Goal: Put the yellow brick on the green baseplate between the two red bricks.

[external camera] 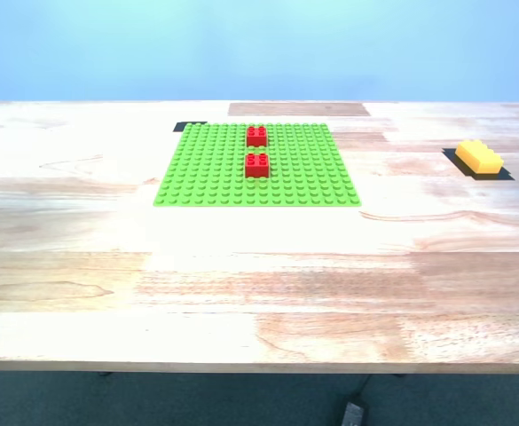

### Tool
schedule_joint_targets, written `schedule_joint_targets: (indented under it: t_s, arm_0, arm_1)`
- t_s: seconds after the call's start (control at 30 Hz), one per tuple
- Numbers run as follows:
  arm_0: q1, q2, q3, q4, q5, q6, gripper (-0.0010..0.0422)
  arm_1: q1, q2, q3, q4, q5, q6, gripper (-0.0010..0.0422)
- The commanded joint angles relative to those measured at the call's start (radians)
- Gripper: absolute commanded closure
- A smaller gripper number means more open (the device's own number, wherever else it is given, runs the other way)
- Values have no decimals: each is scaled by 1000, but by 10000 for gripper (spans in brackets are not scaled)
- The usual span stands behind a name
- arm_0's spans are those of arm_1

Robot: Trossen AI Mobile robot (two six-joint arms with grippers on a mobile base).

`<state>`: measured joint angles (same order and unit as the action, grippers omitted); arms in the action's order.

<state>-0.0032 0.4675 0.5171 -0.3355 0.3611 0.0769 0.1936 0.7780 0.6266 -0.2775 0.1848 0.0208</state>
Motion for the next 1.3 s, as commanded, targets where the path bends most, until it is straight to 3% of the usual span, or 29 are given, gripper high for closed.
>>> schedule_joint_targets:
  t_s: [0.03, 0.27, 0.43, 0.53, 0.63, 0.83, 1.0, 1.3]
  arm_0:
    - [0, 107, 121, -136, 104, 77, 413]
    - [0, 302, 306, -409, 226, 258, 413]
    - [0, 384, 353, -534, 306, 334, 413]
    - [-1, 405, 362, -555, 301, 350, 413]
    - [-2, 407, 362, -548, 301, 350, 413]
    - [-2, 397, 361, -554, 301, 352, 413]
    - [-2, 382, 364, -547, 301, 368, 412]
    - [-2, 390, 357, -542, 300, 368, 412]
  arm_1:
    - [4, 93, 130, -123, -2, -103, 413]
    - [7, 270, 341, -323, -3, -92, 413]
    - [-31, 389, 443, -465, -134, -100, 412]
    - [-66, 459, 492, -544, -135, -114, 402]
    - [-106, 515, 526, -598, -161, -130, 362]
    - [-175, 598, 542, -652, -284, -140, 227]
    - [-195, 655, 531, -631, -283, -150, 118]
    - [-198, 792, 524, -558, -283, -181, 132]
